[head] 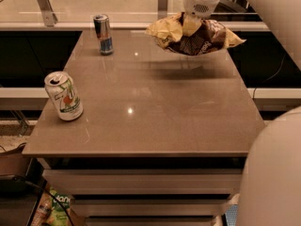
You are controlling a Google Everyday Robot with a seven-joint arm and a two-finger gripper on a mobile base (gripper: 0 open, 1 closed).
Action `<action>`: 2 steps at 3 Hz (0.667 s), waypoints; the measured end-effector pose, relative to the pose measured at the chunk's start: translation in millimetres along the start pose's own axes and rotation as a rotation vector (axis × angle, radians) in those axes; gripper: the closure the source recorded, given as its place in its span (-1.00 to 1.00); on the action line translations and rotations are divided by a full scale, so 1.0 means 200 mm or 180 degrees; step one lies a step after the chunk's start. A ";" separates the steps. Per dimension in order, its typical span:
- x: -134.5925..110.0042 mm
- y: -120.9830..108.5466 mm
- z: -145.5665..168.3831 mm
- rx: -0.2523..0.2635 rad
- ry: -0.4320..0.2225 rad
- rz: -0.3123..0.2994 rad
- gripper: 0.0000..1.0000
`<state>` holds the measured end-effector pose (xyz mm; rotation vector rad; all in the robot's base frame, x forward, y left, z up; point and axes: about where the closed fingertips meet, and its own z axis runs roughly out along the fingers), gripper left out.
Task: Move brown chip bag near 7up can
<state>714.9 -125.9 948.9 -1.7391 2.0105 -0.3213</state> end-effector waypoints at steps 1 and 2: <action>-0.05 0.09 -0.06 0.0036 -0.0026 -0.0019 1.00; -0.08 0.20 -0.08 0.0046 -0.0113 -0.0023 1.00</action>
Offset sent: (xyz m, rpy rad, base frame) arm -0.0667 0.0291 -0.0069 0.0577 -0.0344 0.0337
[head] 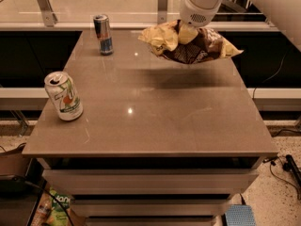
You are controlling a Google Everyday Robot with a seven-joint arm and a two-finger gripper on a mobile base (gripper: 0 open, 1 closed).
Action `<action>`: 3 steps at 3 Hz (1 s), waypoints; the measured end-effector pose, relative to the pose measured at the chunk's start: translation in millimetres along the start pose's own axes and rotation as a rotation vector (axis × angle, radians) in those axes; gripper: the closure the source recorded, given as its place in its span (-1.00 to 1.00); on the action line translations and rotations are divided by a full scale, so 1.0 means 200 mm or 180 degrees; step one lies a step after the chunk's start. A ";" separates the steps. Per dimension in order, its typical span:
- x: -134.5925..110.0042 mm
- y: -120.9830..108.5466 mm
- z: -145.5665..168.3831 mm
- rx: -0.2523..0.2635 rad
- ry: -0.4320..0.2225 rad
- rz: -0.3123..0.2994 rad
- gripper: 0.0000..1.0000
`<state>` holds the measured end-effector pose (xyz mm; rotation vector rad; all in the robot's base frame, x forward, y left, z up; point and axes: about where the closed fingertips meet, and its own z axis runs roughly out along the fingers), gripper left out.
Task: Move brown chip bag near 7up can
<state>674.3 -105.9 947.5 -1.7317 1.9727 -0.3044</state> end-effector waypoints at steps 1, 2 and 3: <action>-0.01 0.09 -0.03 0.0017 -0.0098 0.0015 1.00; -0.03 0.20 -0.05 -0.0004 -0.0170 0.0045 1.00; -0.09 0.31 -0.04 -0.0030 -0.0191 0.0061 1.00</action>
Offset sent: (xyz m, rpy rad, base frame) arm -0.0651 0.0209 -0.0167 0.0833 0.0014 0.0158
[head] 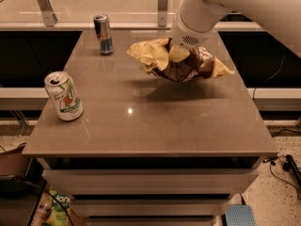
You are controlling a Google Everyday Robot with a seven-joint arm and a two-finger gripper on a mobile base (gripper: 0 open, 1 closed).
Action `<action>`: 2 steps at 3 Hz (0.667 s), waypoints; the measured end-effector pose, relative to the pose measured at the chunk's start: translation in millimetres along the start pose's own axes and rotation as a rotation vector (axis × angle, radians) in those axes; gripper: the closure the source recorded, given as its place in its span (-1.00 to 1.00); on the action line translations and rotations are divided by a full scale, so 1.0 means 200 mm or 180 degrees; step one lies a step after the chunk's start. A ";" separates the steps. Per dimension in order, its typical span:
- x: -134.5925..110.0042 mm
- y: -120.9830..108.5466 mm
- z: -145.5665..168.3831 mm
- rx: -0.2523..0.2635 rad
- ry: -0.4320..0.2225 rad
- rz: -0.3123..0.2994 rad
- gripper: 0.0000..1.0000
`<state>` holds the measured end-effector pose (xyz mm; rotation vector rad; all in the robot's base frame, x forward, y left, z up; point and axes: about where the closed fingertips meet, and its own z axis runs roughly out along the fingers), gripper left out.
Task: Move brown chip bag near 7up can
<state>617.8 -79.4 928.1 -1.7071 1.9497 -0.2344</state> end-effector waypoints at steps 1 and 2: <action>-0.06 0.11 0.04 -0.0007 -0.0012 0.0032 1.00; -0.14 0.24 0.08 -0.0049 0.0008 0.0072 1.00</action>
Offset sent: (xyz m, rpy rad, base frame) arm -0.0530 0.0661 -0.0527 0.0151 0.0510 -0.0361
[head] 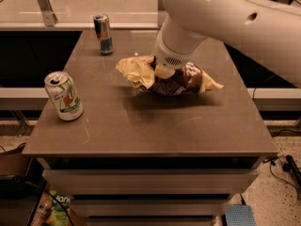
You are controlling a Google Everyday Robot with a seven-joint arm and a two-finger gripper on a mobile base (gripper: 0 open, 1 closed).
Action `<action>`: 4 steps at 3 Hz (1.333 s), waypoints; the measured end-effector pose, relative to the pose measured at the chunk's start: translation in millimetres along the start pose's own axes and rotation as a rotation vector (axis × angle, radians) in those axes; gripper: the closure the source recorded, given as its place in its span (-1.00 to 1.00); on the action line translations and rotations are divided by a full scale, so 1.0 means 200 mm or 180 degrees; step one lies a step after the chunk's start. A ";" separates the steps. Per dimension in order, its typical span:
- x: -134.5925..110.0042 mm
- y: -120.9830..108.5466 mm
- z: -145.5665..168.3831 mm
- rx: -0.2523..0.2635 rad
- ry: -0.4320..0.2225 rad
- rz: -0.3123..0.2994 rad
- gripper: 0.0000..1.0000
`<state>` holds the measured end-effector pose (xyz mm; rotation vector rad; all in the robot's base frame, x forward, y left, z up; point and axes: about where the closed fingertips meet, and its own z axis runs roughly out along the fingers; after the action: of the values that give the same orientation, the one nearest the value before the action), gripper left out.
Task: Move brown chip bag near 7up can
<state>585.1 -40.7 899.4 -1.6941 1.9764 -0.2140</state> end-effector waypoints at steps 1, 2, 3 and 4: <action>-0.07 0.14 0.04 -0.0074 0.0080 0.0080 1.00; -0.13 0.25 0.07 -0.0151 0.0158 0.0184 1.00; -0.18 0.33 0.09 -0.0249 0.0234 0.0311 1.00; -0.25 0.39 0.11 -0.0330 0.0341 0.0453 1.00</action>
Offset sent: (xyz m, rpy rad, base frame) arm -0.0540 0.0596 -0.0446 -0.0134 0.1206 -0.1022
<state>531.7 27.4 859.4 -1.6264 2.2121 -0.1564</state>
